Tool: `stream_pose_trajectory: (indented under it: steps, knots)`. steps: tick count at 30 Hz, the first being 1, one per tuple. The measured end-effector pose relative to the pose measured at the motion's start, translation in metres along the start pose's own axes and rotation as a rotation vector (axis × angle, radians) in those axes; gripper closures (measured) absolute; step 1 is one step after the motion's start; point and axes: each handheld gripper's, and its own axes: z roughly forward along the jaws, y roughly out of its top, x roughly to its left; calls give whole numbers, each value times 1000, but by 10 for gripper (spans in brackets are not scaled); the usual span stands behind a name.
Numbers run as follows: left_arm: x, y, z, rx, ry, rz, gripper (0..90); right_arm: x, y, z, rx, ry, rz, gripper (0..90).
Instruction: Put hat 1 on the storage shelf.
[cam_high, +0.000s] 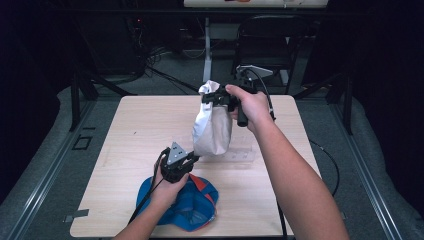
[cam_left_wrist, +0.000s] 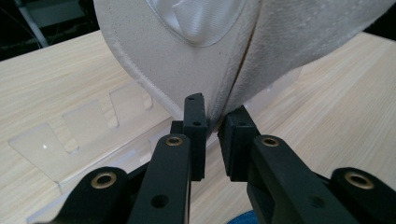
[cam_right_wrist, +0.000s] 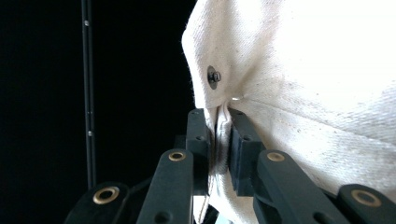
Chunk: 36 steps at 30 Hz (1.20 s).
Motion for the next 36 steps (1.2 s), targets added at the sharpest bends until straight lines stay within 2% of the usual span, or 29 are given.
stream_pose_trajectory:
  steps: [3,11,16,24,25,30,34,36]
  knots:
    - [0,-1,0,9,5,22,830,0,0,2,0,-6,-6,807]
    - [2,-3,0,28,14,44,848,1,-2,10,9,-26,-22,795]
    - [2,-3,0,33,13,54,851,1,-2,7,5,-26,-24,786]
    - [4,-4,0,36,4,38,853,-4,-3,6,-4,-55,-29,821]
    - [5,-5,0,36,3,33,854,-6,-4,7,0,-68,-32,823]
    - [9,-9,-1,21,-13,-9,853,-8,-4,8,2,-69,-36,824]
    - [14,-17,-1,-8,-35,-86,852,-7,-4,9,-12,-75,-37,824]
    - [15,-20,0,-10,-43,-94,852,-7,-4,10,-11,-83,-43,825]
